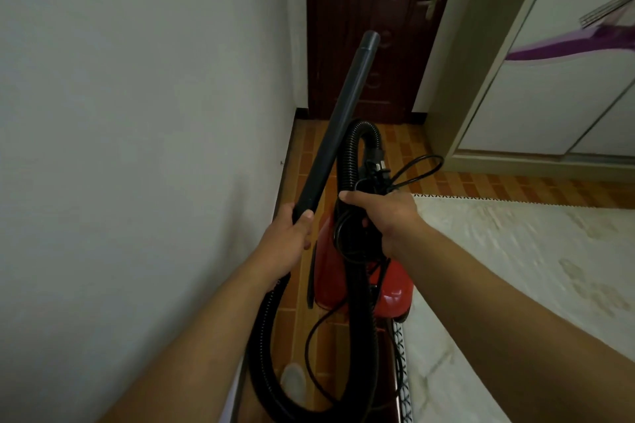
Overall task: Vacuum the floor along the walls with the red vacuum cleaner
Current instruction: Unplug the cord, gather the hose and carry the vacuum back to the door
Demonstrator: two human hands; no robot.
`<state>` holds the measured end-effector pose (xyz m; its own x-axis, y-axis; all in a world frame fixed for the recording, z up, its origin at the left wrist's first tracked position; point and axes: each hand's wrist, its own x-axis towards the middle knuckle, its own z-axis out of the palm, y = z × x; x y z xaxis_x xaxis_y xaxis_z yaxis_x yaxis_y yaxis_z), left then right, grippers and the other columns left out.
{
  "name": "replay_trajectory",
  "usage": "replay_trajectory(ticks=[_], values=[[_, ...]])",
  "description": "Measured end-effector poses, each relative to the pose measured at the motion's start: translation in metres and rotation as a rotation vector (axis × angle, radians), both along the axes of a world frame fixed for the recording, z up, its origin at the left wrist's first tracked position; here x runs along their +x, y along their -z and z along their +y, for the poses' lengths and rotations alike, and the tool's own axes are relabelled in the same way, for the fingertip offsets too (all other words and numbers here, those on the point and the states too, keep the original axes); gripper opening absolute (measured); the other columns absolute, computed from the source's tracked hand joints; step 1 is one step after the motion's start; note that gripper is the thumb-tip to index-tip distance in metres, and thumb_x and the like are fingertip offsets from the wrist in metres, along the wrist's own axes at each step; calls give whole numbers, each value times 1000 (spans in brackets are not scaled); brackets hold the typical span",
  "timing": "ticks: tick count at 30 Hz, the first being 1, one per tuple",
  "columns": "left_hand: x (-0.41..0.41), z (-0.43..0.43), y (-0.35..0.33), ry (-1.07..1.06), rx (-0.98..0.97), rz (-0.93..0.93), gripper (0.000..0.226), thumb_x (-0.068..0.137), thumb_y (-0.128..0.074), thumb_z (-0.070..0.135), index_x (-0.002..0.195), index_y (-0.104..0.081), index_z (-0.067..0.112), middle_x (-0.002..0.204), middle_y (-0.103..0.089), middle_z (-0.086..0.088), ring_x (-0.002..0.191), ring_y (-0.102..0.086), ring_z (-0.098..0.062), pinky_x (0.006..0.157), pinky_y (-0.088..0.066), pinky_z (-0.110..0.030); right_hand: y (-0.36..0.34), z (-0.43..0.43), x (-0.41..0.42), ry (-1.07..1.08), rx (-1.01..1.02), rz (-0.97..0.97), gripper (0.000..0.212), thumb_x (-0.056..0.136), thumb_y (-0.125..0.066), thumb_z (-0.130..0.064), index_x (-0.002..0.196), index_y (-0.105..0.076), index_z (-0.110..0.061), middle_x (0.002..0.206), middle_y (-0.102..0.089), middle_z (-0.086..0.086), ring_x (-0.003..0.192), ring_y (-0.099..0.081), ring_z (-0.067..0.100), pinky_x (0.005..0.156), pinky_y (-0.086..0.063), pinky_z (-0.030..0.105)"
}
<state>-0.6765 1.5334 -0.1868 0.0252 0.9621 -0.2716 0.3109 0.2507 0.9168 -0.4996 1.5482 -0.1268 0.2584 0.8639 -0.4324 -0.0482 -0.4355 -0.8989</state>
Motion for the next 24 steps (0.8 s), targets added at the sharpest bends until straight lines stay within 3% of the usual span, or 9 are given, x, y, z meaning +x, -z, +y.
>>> replay_trajectory(ticks=[4, 10, 24], values=[[-4, 83, 13, 5, 3, -9, 28, 104, -42, 50, 122, -50, 29, 98, -65, -2, 81, -63, -15, 74, -49, -35, 7, 78, -3, 6, -14, -3, 38, 68, -94, -21, 93, -70, -5, 69, -63, 8, 66, -62, 27, 69, -61, 44], [-8, 202, 9, 34, -7, 5, 27, 104, -40, 52, 119, -50, 33, 101, -65, -1, 85, -64, -15, 77, -49, -37, 1, 193, -5, 9, -41, -2, 37, 68, -94, -22, 93, -70, -8, 72, -66, 7, 70, -66, 27, 72, -62, 46], [36, 450, 8, 19, -3, -4, 40, 103, -41, 54, 133, -47, 28, 111, -62, 1, 86, -64, -14, 82, -50, -41, 2, 439, 41, 15, -28, 32, 42, 67, -95, -24, 96, -68, -7, 69, -64, 5, 64, -65, 25, 52, -54, 30]])
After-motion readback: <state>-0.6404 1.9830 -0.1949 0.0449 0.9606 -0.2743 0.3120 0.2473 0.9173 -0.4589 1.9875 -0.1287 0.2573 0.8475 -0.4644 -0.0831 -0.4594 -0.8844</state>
